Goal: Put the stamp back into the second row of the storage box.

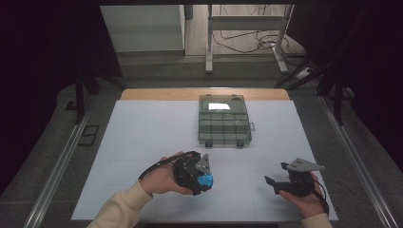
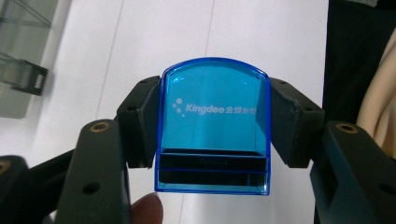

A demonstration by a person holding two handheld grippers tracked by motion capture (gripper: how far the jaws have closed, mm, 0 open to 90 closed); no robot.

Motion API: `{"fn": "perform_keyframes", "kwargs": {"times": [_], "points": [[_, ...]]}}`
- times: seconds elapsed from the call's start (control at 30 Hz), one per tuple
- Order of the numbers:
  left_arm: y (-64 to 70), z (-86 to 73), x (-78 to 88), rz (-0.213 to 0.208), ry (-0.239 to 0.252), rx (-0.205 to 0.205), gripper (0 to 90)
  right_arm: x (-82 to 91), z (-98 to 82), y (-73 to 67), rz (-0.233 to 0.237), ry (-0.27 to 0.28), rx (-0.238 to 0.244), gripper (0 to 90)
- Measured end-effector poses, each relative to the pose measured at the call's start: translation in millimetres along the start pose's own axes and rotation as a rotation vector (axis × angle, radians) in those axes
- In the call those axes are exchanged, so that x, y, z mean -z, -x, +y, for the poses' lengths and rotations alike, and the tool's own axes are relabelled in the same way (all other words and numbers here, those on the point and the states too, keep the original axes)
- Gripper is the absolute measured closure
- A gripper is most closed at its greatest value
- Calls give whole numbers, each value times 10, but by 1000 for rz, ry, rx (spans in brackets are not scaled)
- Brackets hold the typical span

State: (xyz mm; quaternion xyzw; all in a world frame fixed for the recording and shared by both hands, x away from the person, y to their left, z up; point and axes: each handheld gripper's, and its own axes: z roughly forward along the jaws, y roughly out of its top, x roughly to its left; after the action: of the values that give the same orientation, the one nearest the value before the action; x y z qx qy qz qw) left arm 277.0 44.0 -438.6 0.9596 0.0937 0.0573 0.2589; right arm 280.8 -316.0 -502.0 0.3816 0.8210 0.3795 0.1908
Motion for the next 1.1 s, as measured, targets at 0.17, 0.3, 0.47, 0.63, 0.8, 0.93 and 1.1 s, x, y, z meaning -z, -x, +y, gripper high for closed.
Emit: {"fn": "perform_keyframes", "kwargs": {"times": [0.17,0.3,0.47,0.63,0.8,0.93,1.1], "points": [[-46,44,44,4,-1,-2,415,11,-3,4,-7,3,-7,161],[-104,87,62,4,-5,-6,415,9,2,-2,-8,3,-3,162],[-173,134,61,16,-8,-1,415,-6,-7,1,-7,-4,-8,162],[-285,171,18,1,3,11,415,10,1,-4,-9,5,-11,162],[-409,225,-33,5,-4,23,415,-6,-3,-1,-8,-3,-5,162],[-526,286,-59,21,-14,31,415,-23,-1,-14,-6,-9,-2,162],[-612,325,-73,39,-21,37,415,-27,-3,-9,-4,-10,-5,162]]}}
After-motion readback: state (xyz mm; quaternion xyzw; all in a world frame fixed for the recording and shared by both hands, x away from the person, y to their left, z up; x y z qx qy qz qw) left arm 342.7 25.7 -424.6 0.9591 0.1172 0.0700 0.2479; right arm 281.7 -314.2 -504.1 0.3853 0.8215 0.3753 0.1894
